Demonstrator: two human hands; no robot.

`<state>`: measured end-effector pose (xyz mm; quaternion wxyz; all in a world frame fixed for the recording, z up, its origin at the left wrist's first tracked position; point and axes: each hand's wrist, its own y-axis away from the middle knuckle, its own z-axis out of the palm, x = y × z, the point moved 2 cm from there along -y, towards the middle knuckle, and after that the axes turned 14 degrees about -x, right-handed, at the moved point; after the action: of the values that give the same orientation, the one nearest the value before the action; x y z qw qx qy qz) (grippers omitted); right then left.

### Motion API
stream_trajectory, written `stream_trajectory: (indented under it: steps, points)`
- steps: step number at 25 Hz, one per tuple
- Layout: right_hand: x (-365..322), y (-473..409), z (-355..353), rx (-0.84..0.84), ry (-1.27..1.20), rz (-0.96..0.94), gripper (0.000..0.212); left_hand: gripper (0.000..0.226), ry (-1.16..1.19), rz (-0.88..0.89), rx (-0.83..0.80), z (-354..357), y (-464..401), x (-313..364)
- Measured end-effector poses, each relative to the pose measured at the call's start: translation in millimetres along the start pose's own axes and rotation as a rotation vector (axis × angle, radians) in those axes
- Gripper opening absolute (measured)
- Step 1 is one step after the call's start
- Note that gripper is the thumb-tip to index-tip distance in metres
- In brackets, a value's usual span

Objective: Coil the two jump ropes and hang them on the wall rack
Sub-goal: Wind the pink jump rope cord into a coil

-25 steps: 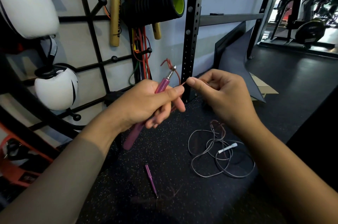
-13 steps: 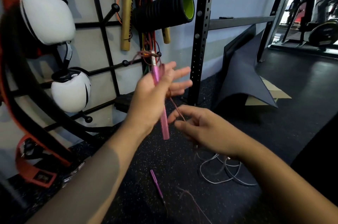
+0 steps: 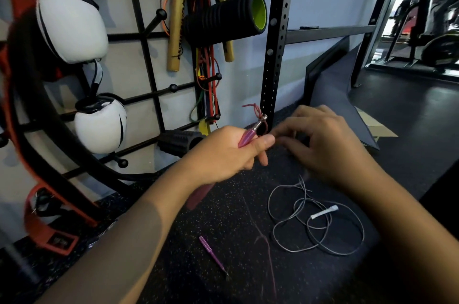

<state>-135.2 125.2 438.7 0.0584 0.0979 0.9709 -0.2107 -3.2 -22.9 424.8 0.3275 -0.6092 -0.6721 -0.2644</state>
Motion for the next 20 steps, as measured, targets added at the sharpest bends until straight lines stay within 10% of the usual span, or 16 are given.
stream_trajectory:
  steps: [8,20]
  points:
    - [6.4,1.8,21.9,-0.019,-0.735,0.126,0.015,0.030,0.134,0.105,0.007,-7.4,3.1,3.2]
    - [-0.6,5.5,4.7,-0.143,-0.971,0.032,0.028,0.035,0.350,0.082,-0.038,-14.4,10.6,1.0]
